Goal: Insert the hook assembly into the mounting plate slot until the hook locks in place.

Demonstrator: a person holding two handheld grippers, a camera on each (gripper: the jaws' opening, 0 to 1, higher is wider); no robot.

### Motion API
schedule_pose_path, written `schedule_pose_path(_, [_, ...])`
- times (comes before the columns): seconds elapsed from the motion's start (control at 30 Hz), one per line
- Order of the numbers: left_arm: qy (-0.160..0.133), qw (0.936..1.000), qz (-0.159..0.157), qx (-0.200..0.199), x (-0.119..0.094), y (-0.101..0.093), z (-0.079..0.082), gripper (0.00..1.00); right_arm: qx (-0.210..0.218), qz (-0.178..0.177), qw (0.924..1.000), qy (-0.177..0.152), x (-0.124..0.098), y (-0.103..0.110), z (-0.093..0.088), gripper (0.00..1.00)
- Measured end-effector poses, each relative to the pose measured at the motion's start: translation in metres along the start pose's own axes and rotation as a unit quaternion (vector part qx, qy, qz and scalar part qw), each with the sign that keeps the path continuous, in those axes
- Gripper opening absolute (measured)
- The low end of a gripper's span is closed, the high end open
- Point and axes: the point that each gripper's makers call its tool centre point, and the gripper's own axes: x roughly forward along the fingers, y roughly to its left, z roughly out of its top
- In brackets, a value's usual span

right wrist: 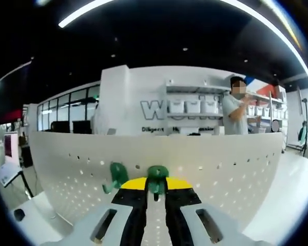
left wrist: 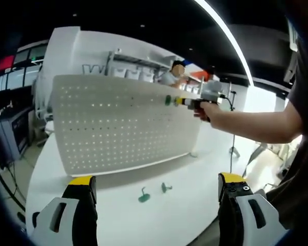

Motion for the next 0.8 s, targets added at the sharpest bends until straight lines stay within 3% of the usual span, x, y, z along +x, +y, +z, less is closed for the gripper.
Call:
schedule_pose_path(0.13, [-0.002, 1.0000, 0.004, -0.003, -0.004, 0.000, -0.001, 1.00, 0.004, -0.009, 0.9998, -0.015, -0.006, -0.003, 0.011, 0.20])
schedule_pose_path(0.8, [-0.019, 0.9996, 0.017, 0.008, -0.026, -0.006, 0.007, 1.00, -0.001, 0.007, 0.9998, -0.017, -0.037, 0.008, 0.025, 0.19])
